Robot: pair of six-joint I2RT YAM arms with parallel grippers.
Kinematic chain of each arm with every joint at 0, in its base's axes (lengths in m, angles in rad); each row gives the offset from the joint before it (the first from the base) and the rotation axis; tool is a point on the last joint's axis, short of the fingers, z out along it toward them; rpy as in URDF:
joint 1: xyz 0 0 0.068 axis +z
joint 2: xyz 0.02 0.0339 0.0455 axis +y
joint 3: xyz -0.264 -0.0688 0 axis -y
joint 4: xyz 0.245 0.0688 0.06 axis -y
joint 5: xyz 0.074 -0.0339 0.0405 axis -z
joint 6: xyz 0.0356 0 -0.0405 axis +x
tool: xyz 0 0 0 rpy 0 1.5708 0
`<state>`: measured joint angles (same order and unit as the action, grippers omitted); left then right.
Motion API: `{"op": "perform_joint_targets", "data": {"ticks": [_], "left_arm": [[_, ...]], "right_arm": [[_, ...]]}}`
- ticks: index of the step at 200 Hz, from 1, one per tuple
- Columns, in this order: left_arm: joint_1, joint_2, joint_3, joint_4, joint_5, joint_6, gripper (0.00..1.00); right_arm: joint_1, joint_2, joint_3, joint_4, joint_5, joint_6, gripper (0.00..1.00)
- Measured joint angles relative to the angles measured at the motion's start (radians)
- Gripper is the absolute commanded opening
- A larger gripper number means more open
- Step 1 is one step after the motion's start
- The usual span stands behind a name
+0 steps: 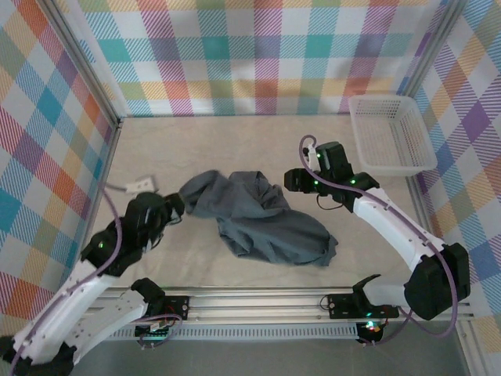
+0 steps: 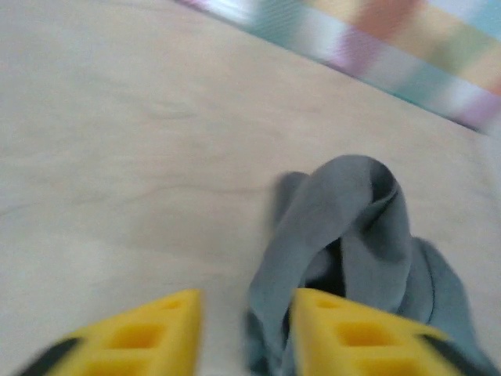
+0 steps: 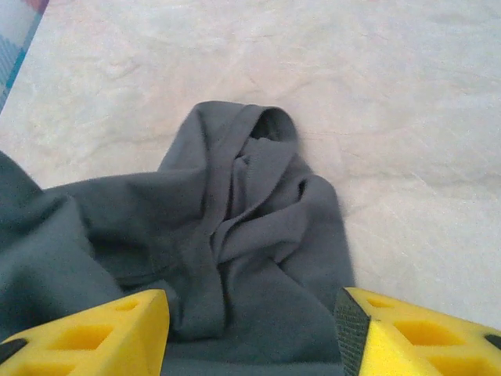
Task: Fold the inside-out t-shirt
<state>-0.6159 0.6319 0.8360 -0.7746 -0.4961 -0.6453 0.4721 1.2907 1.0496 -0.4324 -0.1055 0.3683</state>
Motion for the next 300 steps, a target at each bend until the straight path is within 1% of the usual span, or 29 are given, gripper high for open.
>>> {"op": "perform_joint_targets", "data": {"ticks": [17,29,44,53,68,86,102,119,128,138,144,159,172,183,193,196,205,220,242,264,284,295,300], "left_arm": [[0.005,-0.069,-0.069,-0.04,-0.07,-0.037,0.91],[0.005,-0.074,-0.074,-0.037,-0.096,-0.036,0.92],[0.016,-0.041,-0.057,-0.025,-0.103,-0.019,0.92],[0.031,0.018,-0.026,-0.023,-0.081,0.002,0.92],[0.093,0.163,0.053,-0.025,0.004,0.046,0.92],[0.196,0.354,0.132,-0.004,0.159,0.105,0.94],[0.285,0.492,0.129,0.024,0.312,0.14,0.95],[0.372,0.592,0.09,0.047,0.455,0.145,0.94],[0.404,0.634,0.071,0.064,0.517,0.144,0.91],[0.424,0.667,0.051,0.087,0.578,0.143,0.83],[0.429,0.678,0.04,0.105,0.615,0.143,0.8],[0.405,0.681,0.037,0.14,0.689,0.141,0.78],[0.34,0.681,0.064,0.158,0.707,0.145,0.79],[0.26,0.694,0.114,0.162,0.712,0.151,0.85],[0.194,0.728,0.175,0.165,0.713,0.165,0.91],[0.179,0.742,0.193,0.169,0.713,0.171,0.94],[0.134,0.793,0.255,0.175,0.711,0.18,0.97],[0.082,0.904,0.354,0.183,0.688,0.211,0.99],[0.062,1.072,0.494,0.156,0.624,0.257,0.99],[0.062,1.225,0.646,0.124,0.566,0.301,0.9],[0.062,1.375,0.814,0.091,0.526,0.334,0.85],[0.063,1.462,0.904,0.075,0.511,0.35,0.83],[0.064,1.495,0.937,0.068,0.508,0.352,0.81]], "right_arm": [[0.0,0.016,0.001,-0.007,-0.013,0.015,0.6],[0.0,0.047,0.018,-0.026,-0.023,0.022,0.6],[0.0,0.109,0.062,-0.053,-0.057,0.033,0.58],[0.006,0.153,0.097,-0.064,-0.09,0.04,0.58],[0.023,0.212,0.149,-0.067,-0.134,0.047,0.59],[0.075,0.263,0.189,-0.067,-0.163,0.057,0.59],[0.124,0.291,0.205,-0.068,-0.18,0.064,0.61],[0.166,0.314,0.209,-0.08,-0.18,0.064,0.64],[0.177,0.319,0.207,-0.091,-0.154,0.063,0.67],[0.178,0.321,0.199,-0.098,-0.098,0.061,0.69],[0.172,0.32,0.187,-0.099,-0.054,0.064,0.69],[0.125,0.319,0.128,-0.094,0.018,0.071,0.69],[0.054,0.319,0.063,-0.092,0.047,0.073,0.7],[-0.003,0.327,0.023,-0.104,0.057,0.068,0.7],[-0.033,0.346,0.017,-0.116,0.056,0.063,0.7],[-0.036,0.353,0.017,-0.116,0.053,0.061,0.7],[-0.036,0.371,0.017,-0.108,0.04,0.06,0.7],[-0.024,0.386,0.016,-0.09,0.003,0.062,0.7],[-0.015,0.386,0.016,-0.046,-0.041,0.074,0.7],[-0.013,0.396,0.027,-0.008,-0.074,0.098,0.7],[-0.013,0.439,0.063,0.042,-0.105,0.139,0.7],[-0.013,0.478,0.09,0.064,-0.109,0.162,0.68],[-0.013,0.496,0.102,0.071,-0.108,0.172,0.65]]}}
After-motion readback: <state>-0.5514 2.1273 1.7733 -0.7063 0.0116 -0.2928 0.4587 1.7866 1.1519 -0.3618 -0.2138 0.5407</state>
